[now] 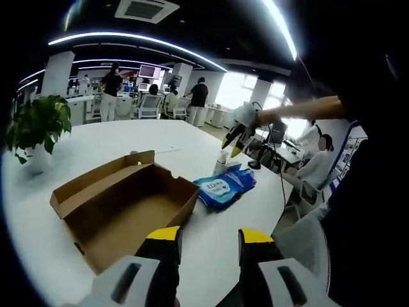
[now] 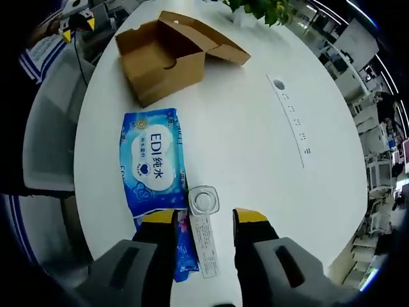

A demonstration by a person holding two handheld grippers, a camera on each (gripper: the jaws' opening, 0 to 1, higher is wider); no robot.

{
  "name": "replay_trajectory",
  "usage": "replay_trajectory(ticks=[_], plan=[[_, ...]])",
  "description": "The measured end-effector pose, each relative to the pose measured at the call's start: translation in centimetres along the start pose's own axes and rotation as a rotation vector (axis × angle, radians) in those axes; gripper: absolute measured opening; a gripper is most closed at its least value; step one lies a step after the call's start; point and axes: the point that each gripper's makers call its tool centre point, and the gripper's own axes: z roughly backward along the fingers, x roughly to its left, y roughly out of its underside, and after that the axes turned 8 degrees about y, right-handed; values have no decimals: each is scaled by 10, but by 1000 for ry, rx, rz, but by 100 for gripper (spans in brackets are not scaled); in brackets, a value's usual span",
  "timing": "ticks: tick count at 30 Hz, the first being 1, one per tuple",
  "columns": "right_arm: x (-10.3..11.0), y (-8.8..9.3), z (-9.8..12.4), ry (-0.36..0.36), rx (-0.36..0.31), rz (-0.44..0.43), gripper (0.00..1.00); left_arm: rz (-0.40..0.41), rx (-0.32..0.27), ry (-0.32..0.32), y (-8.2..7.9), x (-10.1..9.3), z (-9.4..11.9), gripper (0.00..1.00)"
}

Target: Operate the shoe box by opening the lid, removing the specified soft item, and placing it in the target area until the item is outside and the box remains undamaged.

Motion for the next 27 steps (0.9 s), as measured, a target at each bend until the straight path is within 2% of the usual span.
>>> replay_trajectory(ticks=[9,15,23,27], plan=[[-3,7,32,104,-168,-275,33,-7,-21,35,-11,-2,-8,35],[0,22,42,133,-195,-360,32,-14,-21,45,-13,-1,-9,35],[13,22,51,176,-251,-448,31,0,-36,30,-14,3,-7,35],[18,19,54,190,-276,-479,32,23,-63,-5,-15,11,-2,35]])
